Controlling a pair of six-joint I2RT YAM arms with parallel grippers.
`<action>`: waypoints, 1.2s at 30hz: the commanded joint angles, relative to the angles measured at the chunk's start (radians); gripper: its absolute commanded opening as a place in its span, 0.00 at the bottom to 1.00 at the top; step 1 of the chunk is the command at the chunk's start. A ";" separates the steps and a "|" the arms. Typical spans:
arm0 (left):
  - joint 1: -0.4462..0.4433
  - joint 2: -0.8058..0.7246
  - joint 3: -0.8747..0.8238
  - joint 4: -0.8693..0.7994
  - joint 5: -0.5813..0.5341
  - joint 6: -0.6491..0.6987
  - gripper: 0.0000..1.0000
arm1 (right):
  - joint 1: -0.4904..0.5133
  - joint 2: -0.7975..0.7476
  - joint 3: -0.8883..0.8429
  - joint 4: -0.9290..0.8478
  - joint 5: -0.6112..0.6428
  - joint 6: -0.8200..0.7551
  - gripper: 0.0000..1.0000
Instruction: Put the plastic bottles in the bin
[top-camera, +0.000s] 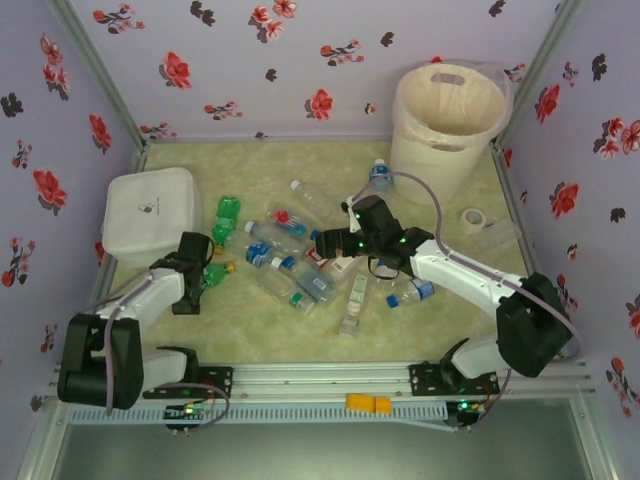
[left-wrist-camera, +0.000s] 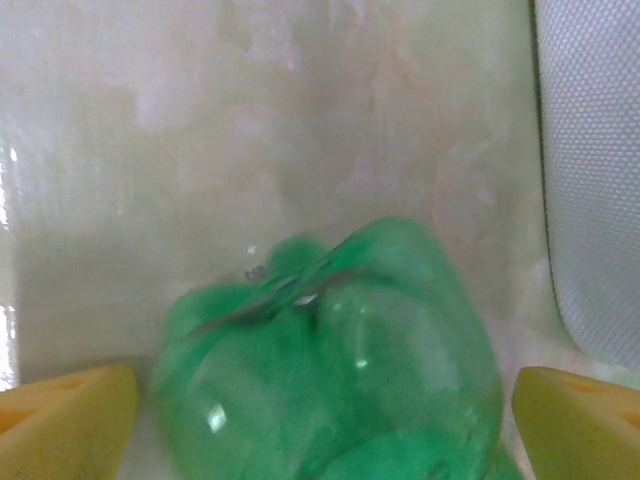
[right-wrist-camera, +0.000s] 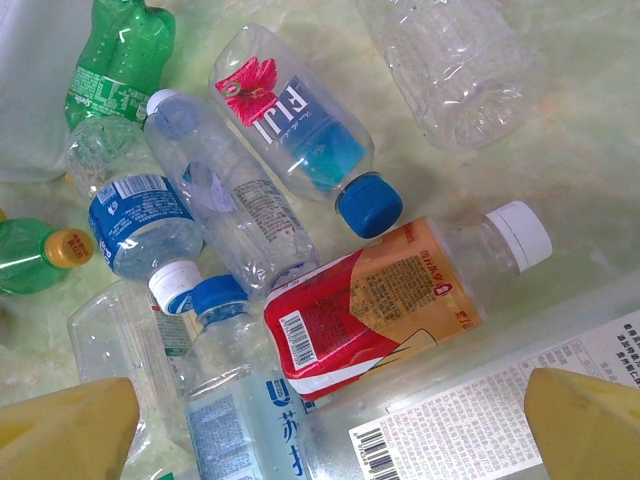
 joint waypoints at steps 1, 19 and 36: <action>0.009 0.025 0.020 0.004 0.005 0.017 0.83 | 0.009 0.021 0.012 -0.007 0.018 -0.013 1.00; -0.026 -0.327 -0.071 0.201 -0.060 0.388 0.49 | 0.011 0.048 0.116 -0.042 -0.198 -0.085 1.00; -0.305 -0.136 0.275 0.512 0.255 0.807 0.51 | 0.024 0.082 0.313 0.002 -0.425 -0.136 0.99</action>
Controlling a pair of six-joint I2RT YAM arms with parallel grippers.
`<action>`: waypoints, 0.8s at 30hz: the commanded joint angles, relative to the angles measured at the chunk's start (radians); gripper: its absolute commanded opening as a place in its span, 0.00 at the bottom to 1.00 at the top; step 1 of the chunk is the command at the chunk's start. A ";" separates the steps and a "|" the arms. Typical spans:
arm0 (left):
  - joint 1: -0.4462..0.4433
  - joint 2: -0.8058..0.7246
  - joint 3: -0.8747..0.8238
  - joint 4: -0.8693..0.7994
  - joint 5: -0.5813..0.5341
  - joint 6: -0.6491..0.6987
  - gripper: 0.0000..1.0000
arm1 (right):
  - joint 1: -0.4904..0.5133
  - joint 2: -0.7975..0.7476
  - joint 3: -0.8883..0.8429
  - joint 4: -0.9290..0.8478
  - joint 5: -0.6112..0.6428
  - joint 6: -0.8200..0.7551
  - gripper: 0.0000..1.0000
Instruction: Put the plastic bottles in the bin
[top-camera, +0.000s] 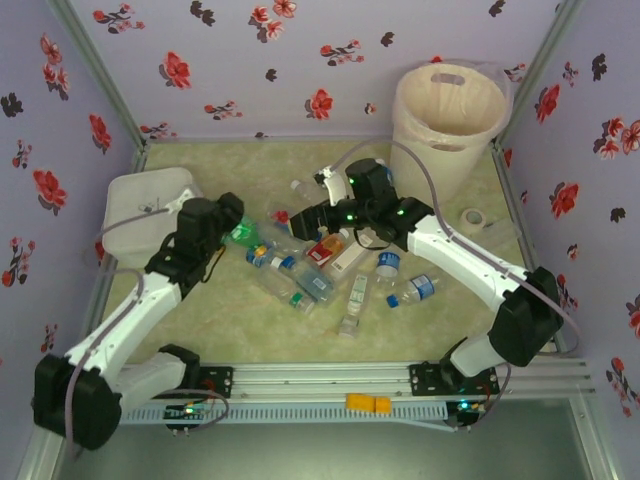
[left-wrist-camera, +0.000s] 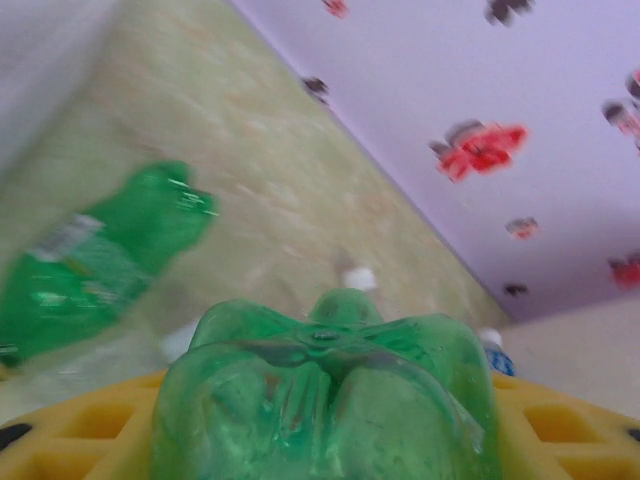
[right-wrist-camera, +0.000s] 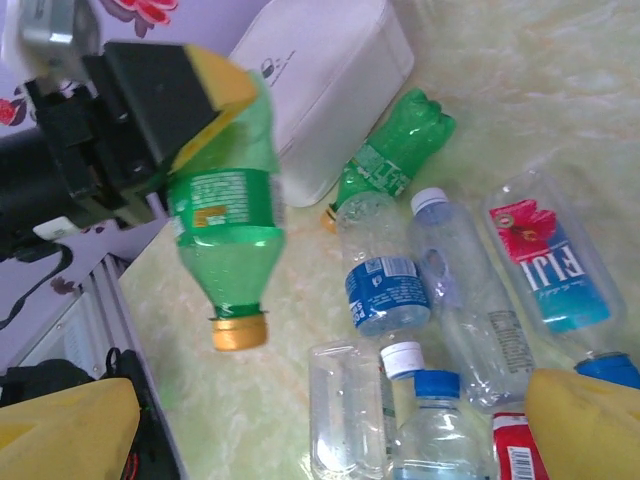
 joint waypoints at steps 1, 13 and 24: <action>-0.055 0.072 0.071 0.107 0.102 0.068 0.51 | 0.018 0.004 -0.027 0.085 -0.058 0.030 0.99; -0.198 0.179 0.091 0.248 0.203 -0.021 0.51 | 0.036 0.028 -0.143 0.242 -0.042 0.112 0.98; -0.240 0.194 0.062 0.303 0.222 -0.083 0.52 | 0.038 0.050 -0.188 0.333 -0.018 0.150 0.80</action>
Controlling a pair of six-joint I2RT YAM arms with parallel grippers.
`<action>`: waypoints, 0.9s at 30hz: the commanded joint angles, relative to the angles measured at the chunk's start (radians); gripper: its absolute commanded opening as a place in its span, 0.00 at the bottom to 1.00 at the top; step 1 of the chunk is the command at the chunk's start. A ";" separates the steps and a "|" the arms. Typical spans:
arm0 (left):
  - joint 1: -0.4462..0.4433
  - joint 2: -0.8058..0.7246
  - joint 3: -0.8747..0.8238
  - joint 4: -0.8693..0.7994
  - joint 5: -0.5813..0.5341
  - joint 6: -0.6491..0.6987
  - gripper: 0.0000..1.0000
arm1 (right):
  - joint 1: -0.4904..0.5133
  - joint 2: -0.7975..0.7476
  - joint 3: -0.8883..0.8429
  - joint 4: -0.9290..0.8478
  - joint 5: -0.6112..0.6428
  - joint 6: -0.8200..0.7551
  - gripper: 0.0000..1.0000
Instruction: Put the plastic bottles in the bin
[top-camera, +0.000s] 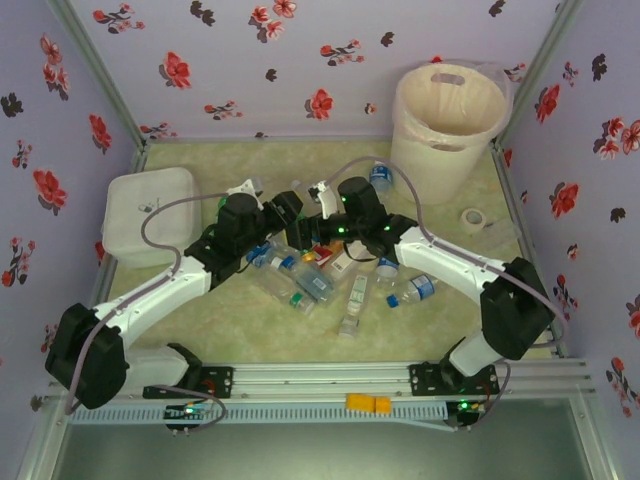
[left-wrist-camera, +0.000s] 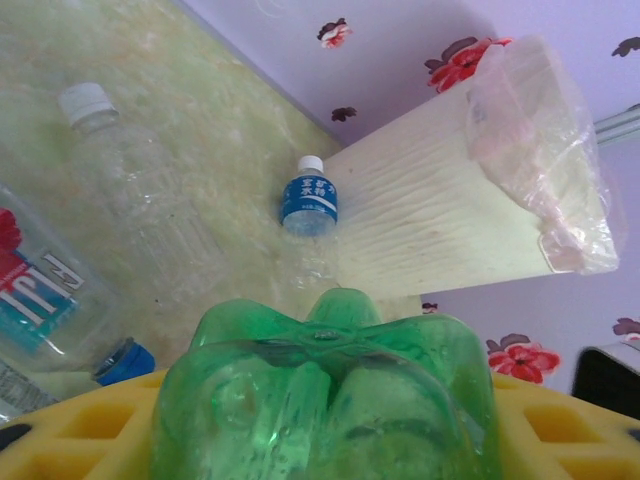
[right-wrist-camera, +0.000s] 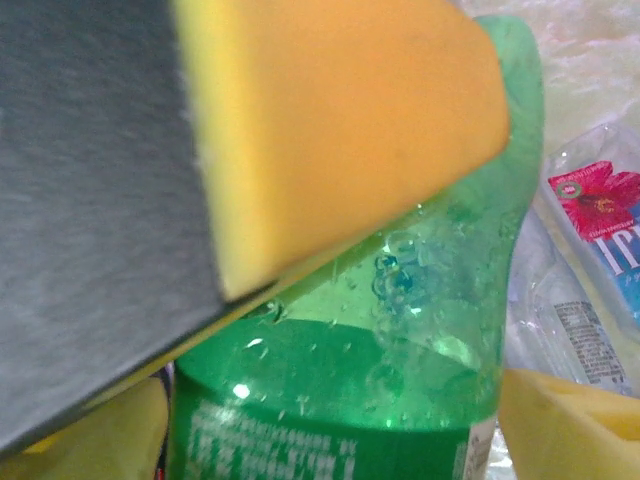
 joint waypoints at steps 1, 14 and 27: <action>-0.011 0.003 0.000 0.054 0.019 -0.026 0.52 | 0.008 0.001 -0.020 0.063 0.016 0.021 0.75; 0.080 -0.074 0.007 -0.037 0.010 0.081 1.00 | -0.022 -0.074 -0.055 0.001 0.140 0.014 0.55; 0.282 -0.270 -0.182 -0.247 -0.009 0.239 1.00 | -0.300 -0.162 0.286 -0.420 0.400 -0.121 0.53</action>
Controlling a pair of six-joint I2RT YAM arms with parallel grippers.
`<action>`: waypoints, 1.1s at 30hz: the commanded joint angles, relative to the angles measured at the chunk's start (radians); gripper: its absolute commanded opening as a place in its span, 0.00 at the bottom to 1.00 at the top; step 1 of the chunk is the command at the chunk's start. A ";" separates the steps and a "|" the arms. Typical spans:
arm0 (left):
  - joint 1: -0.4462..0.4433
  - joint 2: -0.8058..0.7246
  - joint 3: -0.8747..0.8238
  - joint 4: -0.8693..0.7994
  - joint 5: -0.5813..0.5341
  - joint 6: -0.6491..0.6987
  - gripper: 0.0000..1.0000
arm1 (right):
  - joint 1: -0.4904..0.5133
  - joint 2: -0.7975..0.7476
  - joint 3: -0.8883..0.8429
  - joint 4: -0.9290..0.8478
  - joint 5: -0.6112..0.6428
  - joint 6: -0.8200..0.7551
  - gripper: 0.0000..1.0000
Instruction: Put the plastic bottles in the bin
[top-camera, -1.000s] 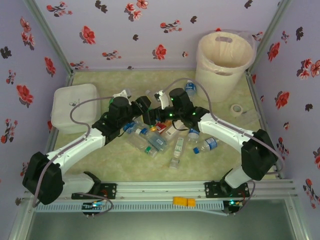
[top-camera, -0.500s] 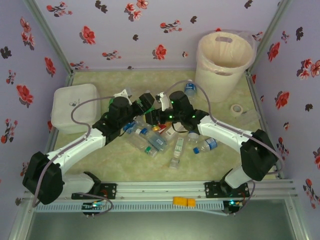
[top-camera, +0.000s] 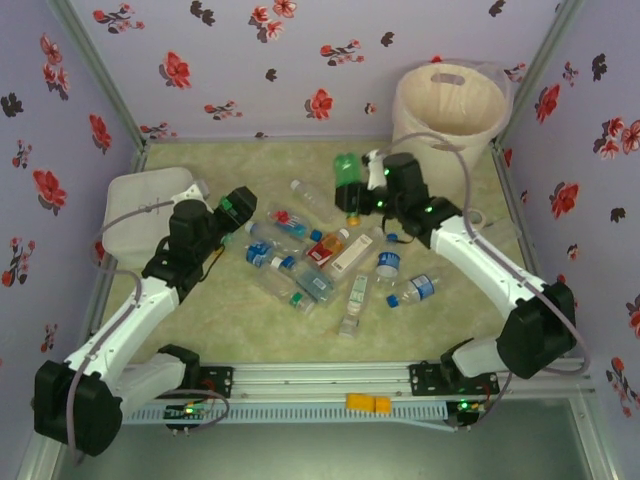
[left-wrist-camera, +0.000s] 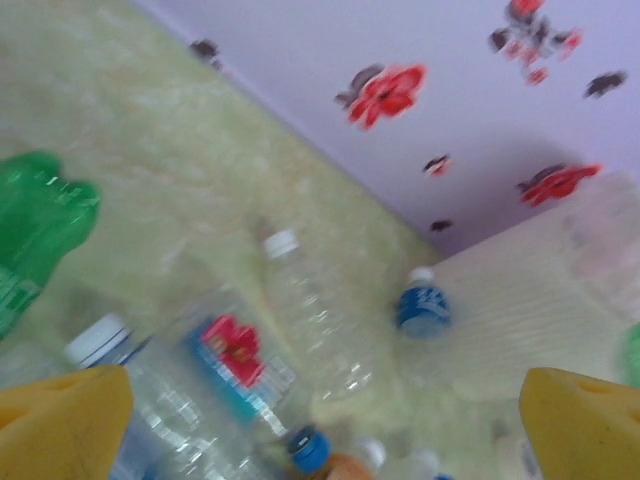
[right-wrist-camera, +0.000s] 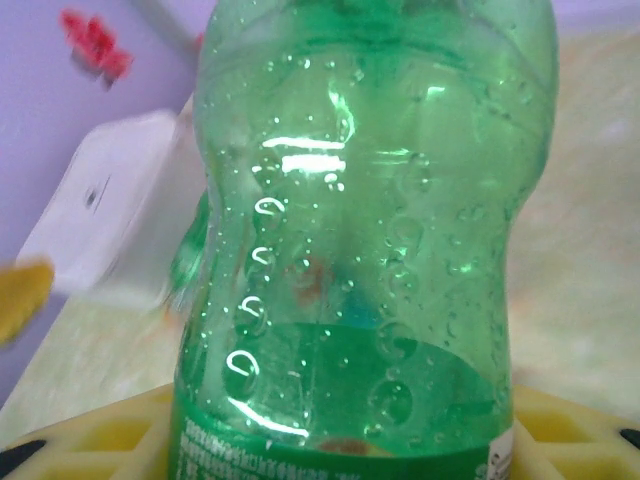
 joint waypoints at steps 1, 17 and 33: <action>0.004 -0.017 -0.052 -0.092 0.013 0.069 1.00 | -0.069 -0.010 0.201 -0.152 0.147 -0.077 0.53; -0.029 0.144 -0.072 -0.051 0.164 0.113 1.00 | -0.360 0.464 0.888 -0.182 0.450 -0.088 0.51; -0.045 0.149 -0.025 -0.115 0.168 0.153 1.00 | -0.421 0.713 1.028 -0.302 0.440 -0.069 0.80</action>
